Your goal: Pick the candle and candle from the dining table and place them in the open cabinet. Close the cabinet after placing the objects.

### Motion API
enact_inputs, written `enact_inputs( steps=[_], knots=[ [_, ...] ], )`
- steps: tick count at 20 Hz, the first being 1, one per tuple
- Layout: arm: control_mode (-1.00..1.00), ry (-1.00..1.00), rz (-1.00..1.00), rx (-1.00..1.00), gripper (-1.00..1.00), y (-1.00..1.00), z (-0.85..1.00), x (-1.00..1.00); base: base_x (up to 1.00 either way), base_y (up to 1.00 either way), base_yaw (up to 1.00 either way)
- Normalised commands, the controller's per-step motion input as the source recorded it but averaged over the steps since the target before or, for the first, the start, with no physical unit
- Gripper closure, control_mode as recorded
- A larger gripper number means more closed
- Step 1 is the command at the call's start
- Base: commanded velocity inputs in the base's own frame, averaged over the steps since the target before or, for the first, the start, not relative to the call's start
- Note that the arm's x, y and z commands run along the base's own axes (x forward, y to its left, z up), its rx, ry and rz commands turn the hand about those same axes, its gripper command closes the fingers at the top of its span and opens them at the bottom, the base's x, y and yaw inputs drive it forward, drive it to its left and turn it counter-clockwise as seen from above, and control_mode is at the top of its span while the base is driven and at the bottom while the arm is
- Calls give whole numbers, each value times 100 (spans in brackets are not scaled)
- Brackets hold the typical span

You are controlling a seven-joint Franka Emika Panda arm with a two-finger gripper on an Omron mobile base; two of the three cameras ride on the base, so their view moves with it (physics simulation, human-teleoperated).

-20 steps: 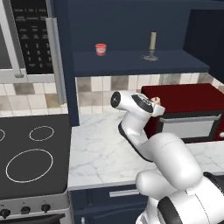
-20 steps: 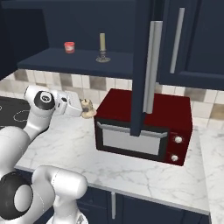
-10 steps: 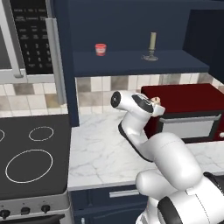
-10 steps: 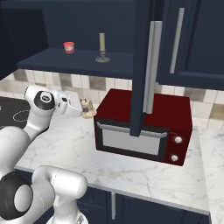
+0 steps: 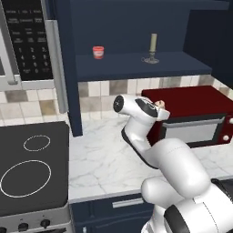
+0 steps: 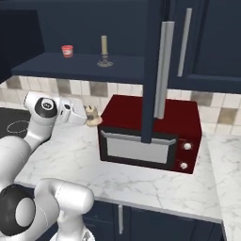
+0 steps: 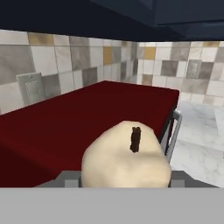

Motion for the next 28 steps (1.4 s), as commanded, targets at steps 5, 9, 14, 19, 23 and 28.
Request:
enact_inputs(
  steps=[5, 9, 14, 19, 23, 28],
  knots=[
    [100, 0, 0, 0, 100, 0, 0, 0, 40, 13, -29],
    [100, 0, 0, 0, 100, 0, 0, 0, 30, 27, -19],
    [100, 0, 0, 0, 100, 0, 0, 0, 19, 45, -2],
    [100, 0, 0, 0, 100, 0, 0, 0, 18, 24, 1],
    [100, 0, 0, 0, 100, 0, 0, 0, 13, 12, 4],
    [-100, 0, 0, 0, 100, 0, 0, 0, 5, 4, 1]
  ],
)
